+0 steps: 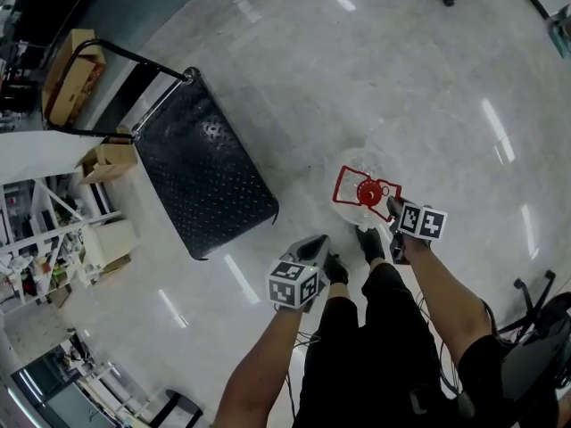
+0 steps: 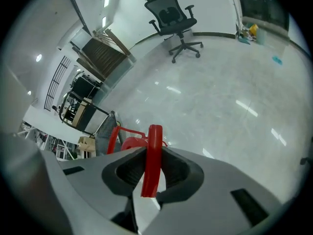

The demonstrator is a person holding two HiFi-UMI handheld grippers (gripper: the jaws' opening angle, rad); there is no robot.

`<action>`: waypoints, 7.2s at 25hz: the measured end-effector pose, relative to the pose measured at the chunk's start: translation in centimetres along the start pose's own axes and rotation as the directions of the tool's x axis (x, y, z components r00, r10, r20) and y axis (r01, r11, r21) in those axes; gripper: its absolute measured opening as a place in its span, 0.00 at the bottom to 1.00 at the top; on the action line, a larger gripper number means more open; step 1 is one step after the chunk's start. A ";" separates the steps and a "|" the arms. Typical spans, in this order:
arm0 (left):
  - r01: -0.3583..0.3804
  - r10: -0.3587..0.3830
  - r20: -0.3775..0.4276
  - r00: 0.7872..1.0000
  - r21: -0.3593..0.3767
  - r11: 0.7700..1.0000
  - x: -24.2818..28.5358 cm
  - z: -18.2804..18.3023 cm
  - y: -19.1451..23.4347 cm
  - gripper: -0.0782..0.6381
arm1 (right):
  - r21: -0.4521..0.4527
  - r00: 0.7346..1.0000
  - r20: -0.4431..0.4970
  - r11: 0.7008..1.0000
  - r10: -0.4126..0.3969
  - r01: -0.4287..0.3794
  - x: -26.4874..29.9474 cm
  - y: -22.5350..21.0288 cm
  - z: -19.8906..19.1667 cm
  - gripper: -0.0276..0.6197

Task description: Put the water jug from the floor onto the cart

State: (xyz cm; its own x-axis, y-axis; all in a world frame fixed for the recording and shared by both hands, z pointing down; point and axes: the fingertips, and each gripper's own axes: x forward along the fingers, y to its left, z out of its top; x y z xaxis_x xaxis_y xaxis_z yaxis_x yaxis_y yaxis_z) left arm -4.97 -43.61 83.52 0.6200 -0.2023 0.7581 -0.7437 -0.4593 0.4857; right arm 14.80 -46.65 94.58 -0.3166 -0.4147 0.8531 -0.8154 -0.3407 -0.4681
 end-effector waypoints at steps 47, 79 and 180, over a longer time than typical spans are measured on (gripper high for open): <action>-0.359 0.538 0.692 0.481 -0.405 0.841 -56.6 -9.0 14.1 0.11 | -0.489 0.862 -0.286 0.711 0.417 -0.506 -9.3 62.7 -14.6 0.18; -0.343 0.811 0.399 0.427 -0.759 0.554 -58.6 -11.7 29.5 0.11 | -0.572 0.773 -0.586 0.551 0.243 -0.607 13.4 82.0 -24.9 0.17; -0.418 0.184 0.804 0.565 0.087 0.904 -46.8 -38.6 -56.6 0.11 | -0.909 0.713 0.185 0.394 0.677 -0.138 -75.1 4.3 -41.9 0.05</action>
State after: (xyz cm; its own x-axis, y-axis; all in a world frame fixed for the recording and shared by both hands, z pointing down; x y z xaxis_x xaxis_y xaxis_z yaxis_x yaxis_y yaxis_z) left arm -1.53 25.26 37.30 0.4149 -0.8943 0.1675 -0.9098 -0.4063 0.0845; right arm 14.72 18.41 38.15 -0.6880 -0.6818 0.2487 -0.7176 0.6902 -0.0930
